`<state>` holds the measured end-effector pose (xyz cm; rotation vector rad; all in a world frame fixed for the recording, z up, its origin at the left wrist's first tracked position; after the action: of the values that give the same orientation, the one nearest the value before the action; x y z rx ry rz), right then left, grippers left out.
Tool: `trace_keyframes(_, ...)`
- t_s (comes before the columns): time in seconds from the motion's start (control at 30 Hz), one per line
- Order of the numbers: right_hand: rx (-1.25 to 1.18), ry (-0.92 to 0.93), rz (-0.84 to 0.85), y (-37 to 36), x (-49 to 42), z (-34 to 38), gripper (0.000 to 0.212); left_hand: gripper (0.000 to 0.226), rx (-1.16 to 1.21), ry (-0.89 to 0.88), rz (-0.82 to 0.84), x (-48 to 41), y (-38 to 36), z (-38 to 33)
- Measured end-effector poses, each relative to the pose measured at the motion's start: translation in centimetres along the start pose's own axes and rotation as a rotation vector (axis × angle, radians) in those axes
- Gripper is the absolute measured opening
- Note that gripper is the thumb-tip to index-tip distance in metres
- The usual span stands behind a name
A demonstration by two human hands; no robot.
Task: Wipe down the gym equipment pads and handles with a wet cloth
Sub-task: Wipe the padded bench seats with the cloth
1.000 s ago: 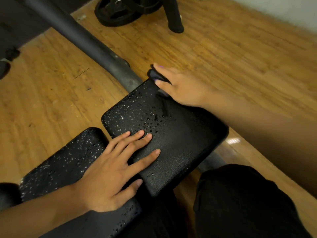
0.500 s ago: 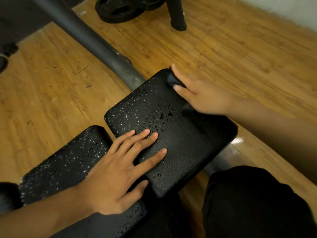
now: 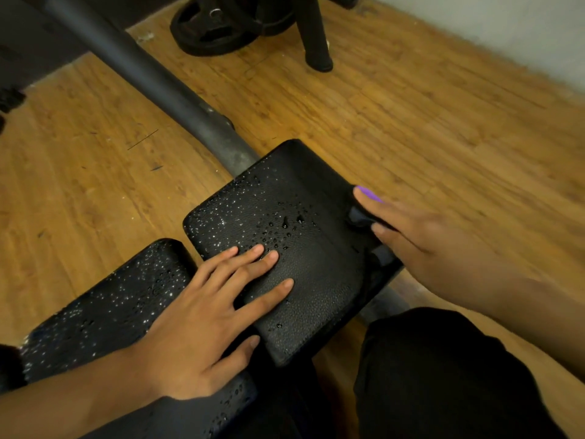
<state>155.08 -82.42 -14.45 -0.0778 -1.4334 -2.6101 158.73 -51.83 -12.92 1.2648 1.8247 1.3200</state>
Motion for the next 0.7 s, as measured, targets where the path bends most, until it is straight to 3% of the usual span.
trace_keyframes(0.13, 0.024, 0.006, -0.053, 0.0, -2.5, 0.6, 0.058, 0.072, -0.002, -0.007, -0.005, -0.1, -0.1, 0.1)
trace_keyframes(0.23, 0.059, -0.064, 0.058, -0.2, -10.4, 2.0, 0.056, 0.072, 0.011, -0.007, -0.004, -0.1, -0.1, 0.2)
trace_keyframes(0.4, -0.015, -0.069, 0.065, 0.1, -19.8, 4.4, 0.036, 0.07, 0.021, -0.006, 0.011, 0.0, -0.1, 0.3)
trace_keyframes(0.5, -0.067, -0.055, 0.081, -0.4, -17.8, 3.5, 0.036, 0.07, 0.024, -0.002, 0.017, 0.1, 0.0, 0.2)
trace_keyframes(0.7, -0.027, -0.007, -0.096, 0.1, -3.1, 1.0, 0.052, 0.072, 0.002, -0.005, 0.004, -0.1, 0.1, 0.1)
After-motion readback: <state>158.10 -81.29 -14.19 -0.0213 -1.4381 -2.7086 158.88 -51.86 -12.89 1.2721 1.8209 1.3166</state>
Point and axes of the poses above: each hand's wrist, its own x-axis away from the middle knuckle, its own y-axis out of the back of the hand, z = x × y, the point moved 3 cm from there along -x, towards the middle knuckle, and after that the axes turned 11 degrees about x, right-handed, at the moved point
